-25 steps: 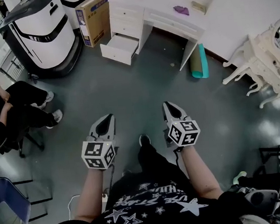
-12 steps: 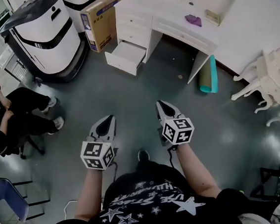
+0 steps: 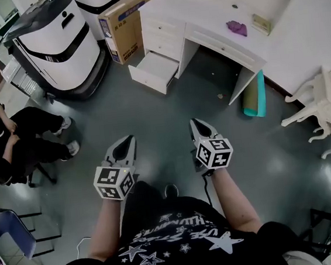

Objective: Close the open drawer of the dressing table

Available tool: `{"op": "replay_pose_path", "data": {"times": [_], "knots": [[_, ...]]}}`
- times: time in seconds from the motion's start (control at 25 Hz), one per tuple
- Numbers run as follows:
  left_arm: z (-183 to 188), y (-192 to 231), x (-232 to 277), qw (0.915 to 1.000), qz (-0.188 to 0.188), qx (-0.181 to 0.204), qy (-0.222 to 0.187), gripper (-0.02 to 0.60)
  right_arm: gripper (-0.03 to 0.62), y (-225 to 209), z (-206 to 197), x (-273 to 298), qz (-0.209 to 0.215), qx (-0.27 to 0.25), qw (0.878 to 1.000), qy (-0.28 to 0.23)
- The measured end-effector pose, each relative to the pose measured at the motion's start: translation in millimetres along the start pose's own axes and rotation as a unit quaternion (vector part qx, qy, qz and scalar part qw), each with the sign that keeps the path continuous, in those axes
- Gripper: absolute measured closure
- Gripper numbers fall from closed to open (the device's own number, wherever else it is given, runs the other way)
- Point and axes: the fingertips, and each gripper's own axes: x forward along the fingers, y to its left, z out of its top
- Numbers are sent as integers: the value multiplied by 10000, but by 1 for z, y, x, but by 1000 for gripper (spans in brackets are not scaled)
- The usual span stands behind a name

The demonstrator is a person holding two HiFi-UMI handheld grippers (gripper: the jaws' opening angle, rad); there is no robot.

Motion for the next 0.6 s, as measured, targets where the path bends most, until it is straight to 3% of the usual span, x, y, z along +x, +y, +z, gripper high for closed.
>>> {"op": "replay_pose_path", "data": {"times": [0.32, 0.6], "knots": [[-7, 51, 49, 9996, -18, -161, 231, 572, 591, -1, -2, 49, -142, -94, 9997, 167], [16, 104, 130, 9980, -481, -134, 380, 572, 591, -31, 29, 113, -693, -45, 9975, 143]]}}
